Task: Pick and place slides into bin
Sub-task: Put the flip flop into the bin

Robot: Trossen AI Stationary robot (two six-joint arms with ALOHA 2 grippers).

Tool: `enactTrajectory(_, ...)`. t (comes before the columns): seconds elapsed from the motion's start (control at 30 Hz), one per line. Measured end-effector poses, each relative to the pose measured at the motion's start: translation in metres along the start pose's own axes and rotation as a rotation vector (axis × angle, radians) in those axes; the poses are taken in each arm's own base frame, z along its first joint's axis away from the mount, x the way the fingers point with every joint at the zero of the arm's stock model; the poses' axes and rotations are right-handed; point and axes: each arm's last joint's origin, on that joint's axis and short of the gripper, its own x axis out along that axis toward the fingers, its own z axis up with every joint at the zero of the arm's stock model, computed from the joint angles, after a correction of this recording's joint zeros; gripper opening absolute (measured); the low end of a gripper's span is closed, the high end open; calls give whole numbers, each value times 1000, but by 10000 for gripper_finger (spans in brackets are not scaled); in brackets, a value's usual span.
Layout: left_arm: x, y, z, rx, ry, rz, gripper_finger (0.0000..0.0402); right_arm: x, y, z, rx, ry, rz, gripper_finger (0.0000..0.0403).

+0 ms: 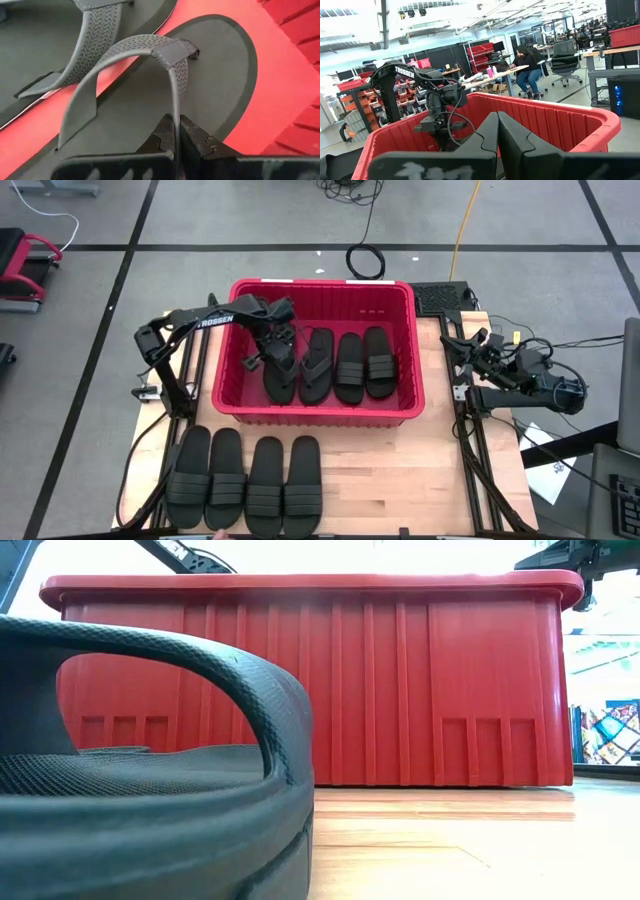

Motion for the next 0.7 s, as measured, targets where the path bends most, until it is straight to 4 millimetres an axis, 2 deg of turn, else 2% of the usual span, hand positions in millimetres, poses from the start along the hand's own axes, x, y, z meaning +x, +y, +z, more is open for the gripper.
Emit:
enactTrajectory(0.17,3,5,1,0,-31,51,1,0,0,0,0,0,0,0)
enactTrajectory(0.43,24,-3,-7,-50,-21,20,2,0,0,0,0,0,0,0)
enactTrajectory(0.7,32,0,-9,-105,-9,81,59,0,0,0,0,0,0,0)
